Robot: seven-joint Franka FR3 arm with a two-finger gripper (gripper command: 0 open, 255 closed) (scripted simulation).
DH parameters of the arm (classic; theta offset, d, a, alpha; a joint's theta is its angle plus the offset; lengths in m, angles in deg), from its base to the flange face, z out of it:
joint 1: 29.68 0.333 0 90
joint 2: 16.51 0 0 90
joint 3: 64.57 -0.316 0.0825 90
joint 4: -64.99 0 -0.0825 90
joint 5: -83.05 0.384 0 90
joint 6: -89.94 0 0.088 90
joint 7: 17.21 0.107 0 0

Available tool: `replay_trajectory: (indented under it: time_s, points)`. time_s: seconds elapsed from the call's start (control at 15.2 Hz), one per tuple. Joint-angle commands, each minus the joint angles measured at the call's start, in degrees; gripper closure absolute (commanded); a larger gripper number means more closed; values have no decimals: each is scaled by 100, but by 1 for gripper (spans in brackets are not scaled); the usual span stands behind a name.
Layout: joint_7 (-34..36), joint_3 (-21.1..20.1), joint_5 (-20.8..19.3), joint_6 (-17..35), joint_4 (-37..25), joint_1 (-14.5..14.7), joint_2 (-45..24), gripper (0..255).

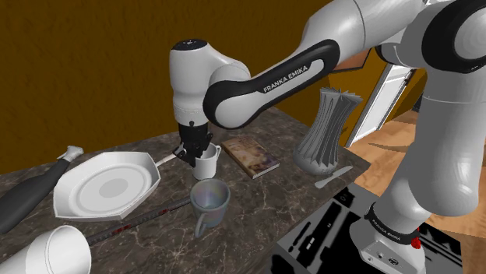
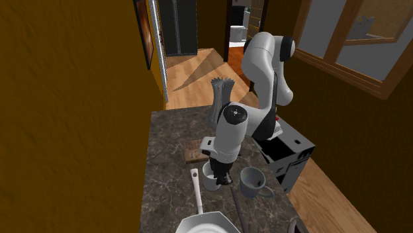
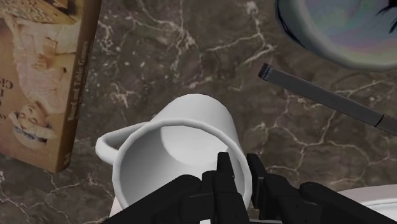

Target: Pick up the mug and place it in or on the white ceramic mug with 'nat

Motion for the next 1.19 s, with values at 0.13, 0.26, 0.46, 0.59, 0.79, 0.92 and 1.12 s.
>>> replay_trajectory:
  time_s: [0.13, 0.26, 0.46, 0.59, 0.79, 0.92, 1.12]
  points:
    - [-83, -41, 104, -236, -130, -22, 131, 255]
    - [-127, -59, 155, -363, -205, -33, 195, 255]
    - [-188, -83, 226, -558, -328, -46, 283, 255]
    - [-226, -97, 269, -690, -418, -52, 336, 255]
    - [-280, -116, 327, -891, -562, -59, 407, 255]
    - [-314, -126, 361, -1027, -666, -62, 448, 255]
    - [-361, -140, 406, -1236, -833, -63, 500, 255]
